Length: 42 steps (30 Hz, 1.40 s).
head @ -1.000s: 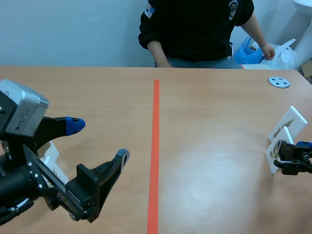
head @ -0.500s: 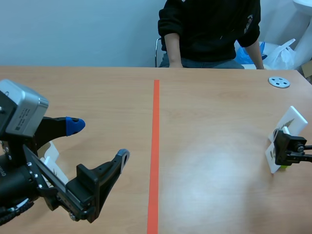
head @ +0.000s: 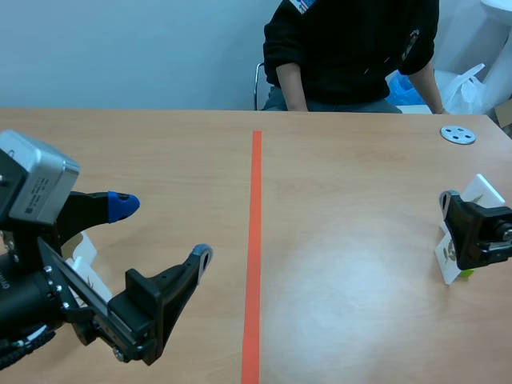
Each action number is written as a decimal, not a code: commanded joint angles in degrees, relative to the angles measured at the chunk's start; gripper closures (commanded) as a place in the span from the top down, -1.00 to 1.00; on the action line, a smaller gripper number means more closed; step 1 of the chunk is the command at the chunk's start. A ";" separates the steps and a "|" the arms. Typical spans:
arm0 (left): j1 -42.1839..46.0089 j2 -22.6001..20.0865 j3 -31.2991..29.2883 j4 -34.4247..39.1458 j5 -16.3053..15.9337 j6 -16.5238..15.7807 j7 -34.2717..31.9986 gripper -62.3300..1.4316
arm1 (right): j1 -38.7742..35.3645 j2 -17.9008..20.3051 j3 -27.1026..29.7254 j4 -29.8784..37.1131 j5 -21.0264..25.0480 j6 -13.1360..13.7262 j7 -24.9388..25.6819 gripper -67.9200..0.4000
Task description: Sort the leaf by its shape. The table is split by an orange tape line. A compound leaf with several leaflets goes to the left side, a simple leaf with one blade goes to the right side. Return to the home posture when a red brick is placed on the table.
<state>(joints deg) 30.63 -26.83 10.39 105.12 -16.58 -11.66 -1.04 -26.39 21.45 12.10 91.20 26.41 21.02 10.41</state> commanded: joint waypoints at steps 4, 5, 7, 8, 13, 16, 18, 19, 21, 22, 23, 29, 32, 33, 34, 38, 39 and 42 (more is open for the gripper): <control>0.15 0.11 0.09 0.57 -0.35 -0.09 -0.66 1.00 | -2.47 0.94 -0.20 7.17 0.61 0.24 -1.36 0.97; 0.15 0.11 0.09 0.57 -0.35 -0.09 -0.68 1.00 | -3.19 0.92 -0.57 8.57 0.61 0.37 -1.70 0.97; 0.15 0.11 0.09 0.57 -0.35 -0.09 -0.66 1.00 | -4.42 0.94 -1.62 11.10 0.61 0.48 -2.27 0.97; 0.15 0.11 0.09 0.57 -0.35 -0.09 -0.68 1.00 | -5.01 0.92 -2.32 12.24 0.61 0.48 -2.91 0.96; 0.13 0.11 0.09 0.57 -0.35 -0.09 -0.74 1.00 | -6.82 0.92 -6.97 15.21 0.11 0.44 -3.69 0.96; 0.15 0.11 0.09 0.57 -0.35 -0.09 -0.74 1.00 | -7.10 0.90 -10.05 15.82 -0.70 0.44 -4.24 0.96; 0.15 0.11 0.09 0.57 -0.35 -0.09 -0.79 1.00 | -7.13 0.92 -11.98 16.37 -0.85 0.42 -4.85 0.96; 0.15 0.11 0.09 0.57 -0.35 -0.09 -0.79 1.00 | -7.13 0.92 -12.74 16.63 -1.42 0.42 -5.03 0.96; 0.15 0.11 0.09 0.57 -0.35 -0.09 -0.79 1.00 | -7.13 0.90 -13.99 17.18 -2.05 -0.20 -5.03 0.96; 0.15 0.11 0.09 0.57 -0.35 -0.09 -0.79 1.00 | -7.13 0.92 -14.38 17.38 -2.23 -0.20 -5.03 0.96; 0.15 0.11 0.09 0.57 -0.35 -0.09 -0.79 1.00 | -7.13 0.92 -14.62 17.55 -2.29 -0.20 -5.20 0.96; 0.15 0.13 0.09 0.57 -0.35 -0.09 -0.79 1.00 | -7.96 0.94 -14.73 17.86 -2.25 -0.20 -5.18 0.96; 0.15 0.13 0.09 0.57 -0.35 -0.09 -0.79 1.00 | -8.90 0.94 -14.73 18.10 -2.27 -0.20 -5.11 0.96; 0.15 0.11 0.09 0.57 -0.35 -0.09 -0.76 1.00 | -9.18 0.94 -14.73 18.16 -2.32 -0.20 -5.18 0.96; 0.15 0.11 0.09 0.57 -0.35 -0.09 -0.76 1.00 | -9.22 0.94 -14.73 18.25 -2.43 -0.20 -5.20 0.96; 0.15 0.11 0.09 0.57 -0.35 -0.09 -0.59 1.00 | -9.35 0.94 -14.73 18.27 -2.45 -0.22 -5.14 0.96; 0.15 0.11 0.09 0.57 -0.35 -0.09 -0.59 1.00 | -9.33 0.94 -14.73 18.27 -2.45 -0.22 -5.14 0.96; 0.15 0.11 0.09 0.57 -0.35 -0.09 -0.59 1.00 | -9.33 0.94 -14.73 18.27 -2.45 -0.22 -5.01 0.96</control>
<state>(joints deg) 30.63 -26.83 10.39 105.12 -16.58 -11.66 -1.02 -36.10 21.63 -3.44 107.90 23.55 20.78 4.38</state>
